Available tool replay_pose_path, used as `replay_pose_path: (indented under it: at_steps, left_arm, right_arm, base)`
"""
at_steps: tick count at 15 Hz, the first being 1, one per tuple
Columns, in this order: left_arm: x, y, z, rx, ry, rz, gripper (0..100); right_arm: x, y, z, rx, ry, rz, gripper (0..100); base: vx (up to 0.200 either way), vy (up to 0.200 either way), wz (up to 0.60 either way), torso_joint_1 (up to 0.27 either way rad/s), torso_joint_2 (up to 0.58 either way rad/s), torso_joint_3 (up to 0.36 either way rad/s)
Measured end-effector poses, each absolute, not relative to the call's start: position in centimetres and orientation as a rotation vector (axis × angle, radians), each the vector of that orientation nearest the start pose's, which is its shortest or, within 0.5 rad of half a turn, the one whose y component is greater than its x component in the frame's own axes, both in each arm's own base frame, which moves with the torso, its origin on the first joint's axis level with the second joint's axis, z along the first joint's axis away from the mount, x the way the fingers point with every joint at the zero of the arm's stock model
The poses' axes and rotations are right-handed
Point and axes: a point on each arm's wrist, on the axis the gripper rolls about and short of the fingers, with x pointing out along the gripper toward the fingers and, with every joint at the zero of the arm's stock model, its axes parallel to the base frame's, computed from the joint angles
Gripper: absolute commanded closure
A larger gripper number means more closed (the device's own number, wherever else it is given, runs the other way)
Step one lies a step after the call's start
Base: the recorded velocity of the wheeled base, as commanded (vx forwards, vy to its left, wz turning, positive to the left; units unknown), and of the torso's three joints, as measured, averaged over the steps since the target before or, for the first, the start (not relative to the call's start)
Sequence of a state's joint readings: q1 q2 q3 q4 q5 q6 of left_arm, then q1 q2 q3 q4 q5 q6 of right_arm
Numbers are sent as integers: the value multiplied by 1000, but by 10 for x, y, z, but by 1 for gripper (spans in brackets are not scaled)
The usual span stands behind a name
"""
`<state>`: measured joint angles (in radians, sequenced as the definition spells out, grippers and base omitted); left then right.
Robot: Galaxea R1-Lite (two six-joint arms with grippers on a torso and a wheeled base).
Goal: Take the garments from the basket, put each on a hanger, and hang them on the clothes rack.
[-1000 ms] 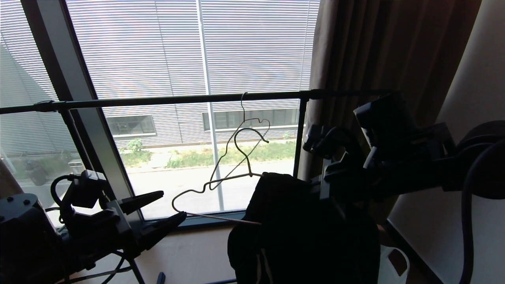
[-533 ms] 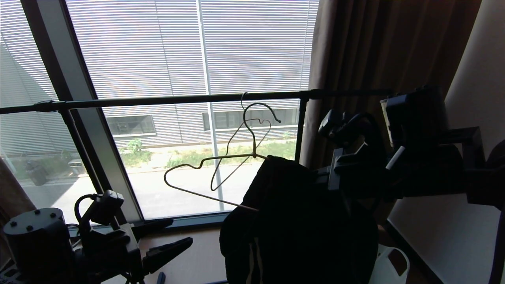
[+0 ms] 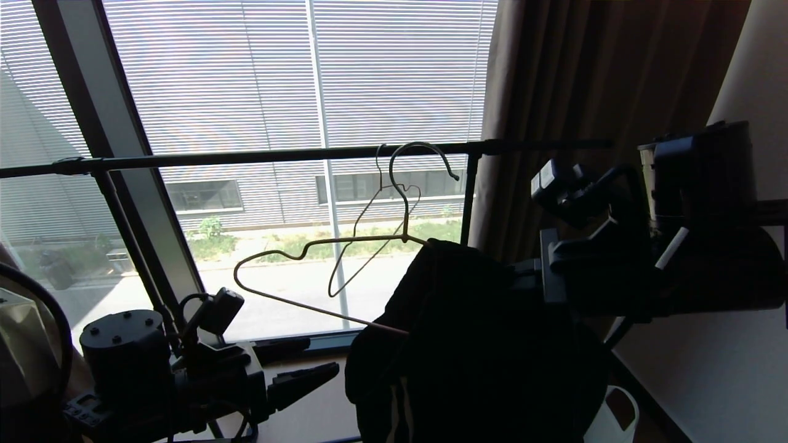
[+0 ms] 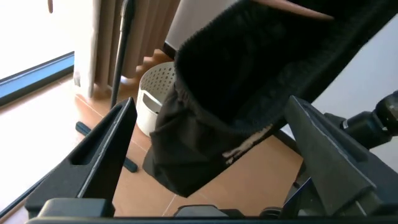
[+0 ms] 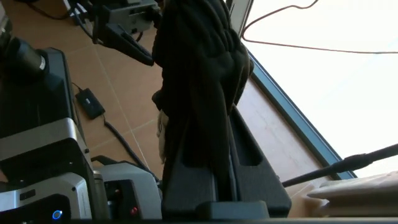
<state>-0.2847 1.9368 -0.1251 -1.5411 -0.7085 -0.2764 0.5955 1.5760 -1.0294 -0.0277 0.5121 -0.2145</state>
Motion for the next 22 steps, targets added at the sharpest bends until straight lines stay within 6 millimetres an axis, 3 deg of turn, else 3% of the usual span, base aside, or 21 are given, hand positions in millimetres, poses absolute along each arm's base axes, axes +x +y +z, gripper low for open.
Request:
replay_pose_path:
  at_steps: [5,12,13,19,22]
  left_arm:
    - [220,-90,63,-300,426,-951,0]
    - [207,-98,55,-288,482,-962,0]
    - [206,-100,55,-285,485,-970,100]
    - [205,-104,54,-244,468,-969,100]
    - [205,-95,58,-246,440,-931,100]
  right_arm:
    - [200,167,229,-219,391,1205,100]
    - [191,170,234,-222,349,1235,100]
    - [192,170,235,-221,332,1234,100]
    - [188,165,227,-219,349,1231,100]
    - [188,152,221,-211,373,1188,100]
  base:
    - [0,0,0,0,0,0]
    - [0,0,0,0,0,0]
    - [0,0,0,0,0,0]
    - [0,0,0,0,0,0]
    - [0,0,0,0,0,0]
